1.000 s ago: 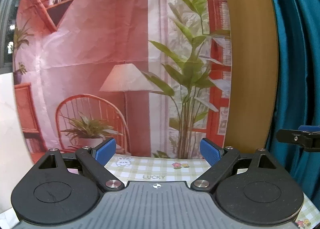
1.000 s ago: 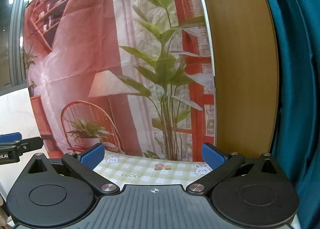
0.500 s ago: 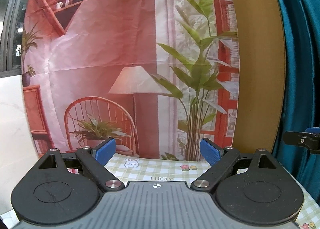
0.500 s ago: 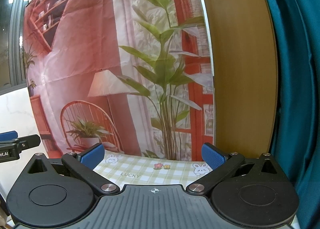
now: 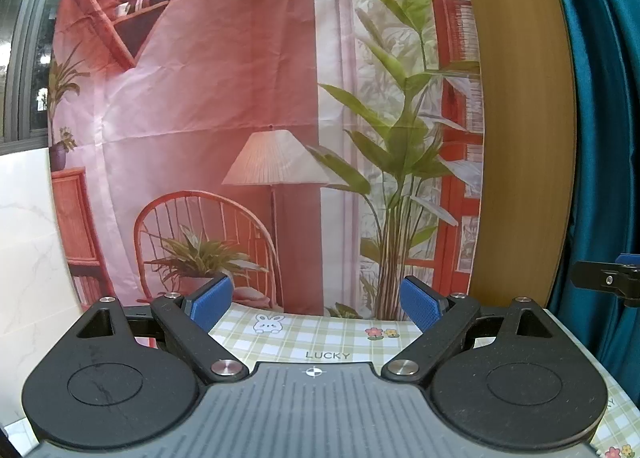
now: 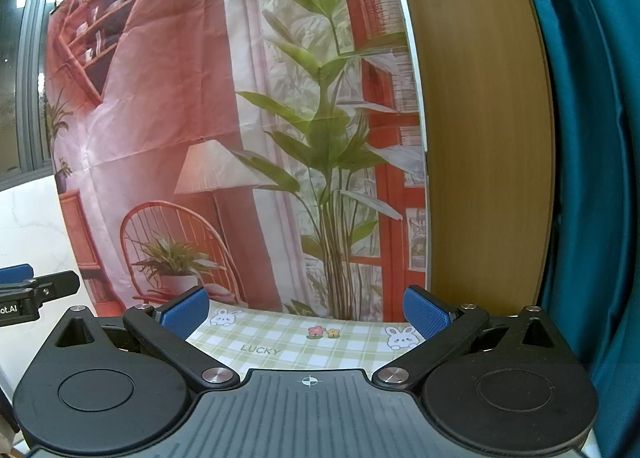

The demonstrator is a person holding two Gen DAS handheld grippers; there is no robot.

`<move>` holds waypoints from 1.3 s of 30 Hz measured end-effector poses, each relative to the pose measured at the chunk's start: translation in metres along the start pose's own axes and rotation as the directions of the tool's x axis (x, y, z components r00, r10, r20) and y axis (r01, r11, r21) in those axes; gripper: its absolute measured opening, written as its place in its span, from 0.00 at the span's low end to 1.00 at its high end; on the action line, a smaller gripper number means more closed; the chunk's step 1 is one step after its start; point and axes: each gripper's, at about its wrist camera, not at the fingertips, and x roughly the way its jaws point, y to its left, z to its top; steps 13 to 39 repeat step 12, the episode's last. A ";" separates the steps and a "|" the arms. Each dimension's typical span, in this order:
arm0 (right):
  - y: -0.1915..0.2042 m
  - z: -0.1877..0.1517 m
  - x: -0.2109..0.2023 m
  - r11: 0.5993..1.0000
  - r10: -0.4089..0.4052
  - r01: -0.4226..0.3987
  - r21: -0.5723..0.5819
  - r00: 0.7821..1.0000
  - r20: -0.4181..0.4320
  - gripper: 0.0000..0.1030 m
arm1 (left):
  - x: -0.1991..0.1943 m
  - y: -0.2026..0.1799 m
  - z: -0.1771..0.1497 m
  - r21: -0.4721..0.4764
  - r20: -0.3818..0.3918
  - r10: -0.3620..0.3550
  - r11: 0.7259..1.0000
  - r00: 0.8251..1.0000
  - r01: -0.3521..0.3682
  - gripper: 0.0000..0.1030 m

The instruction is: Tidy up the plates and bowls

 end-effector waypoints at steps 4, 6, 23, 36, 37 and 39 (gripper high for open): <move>0.000 0.000 0.002 1.000 0.003 -0.003 0.000 1.000 0.000 1.00 | 0.000 0.000 0.000 0.002 0.000 0.002 1.000 1.000 -0.002 0.90; 0.000 0.000 0.002 1.000 0.002 -0.002 0.000 1.000 -0.001 1.00 | 0.000 0.000 -0.001 0.004 0.003 0.005 1.000 1.000 -0.005 0.90; -0.001 0.000 0.002 1.000 0.001 -0.001 0.002 1.000 -0.003 1.00 | 0.001 0.001 0.000 0.003 0.008 0.014 1.000 1.000 -0.014 0.90; -0.001 0.000 0.002 1.000 0.001 -0.001 0.002 1.000 -0.003 1.00 | 0.001 0.001 0.000 0.003 0.008 0.014 1.000 1.000 -0.014 0.90; -0.001 0.000 0.002 1.000 0.001 -0.001 0.002 1.000 -0.003 1.00 | 0.001 0.001 0.000 0.003 0.008 0.014 1.000 1.000 -0.014 0.90; -0.001 0.000 0.002 1.000 0.001 -0.001 0.002 1.000 -0.003 1.00 | 0.001 0.001 0.000 0.003 0.008 0.014 1.000 1.000 -0.014 0.90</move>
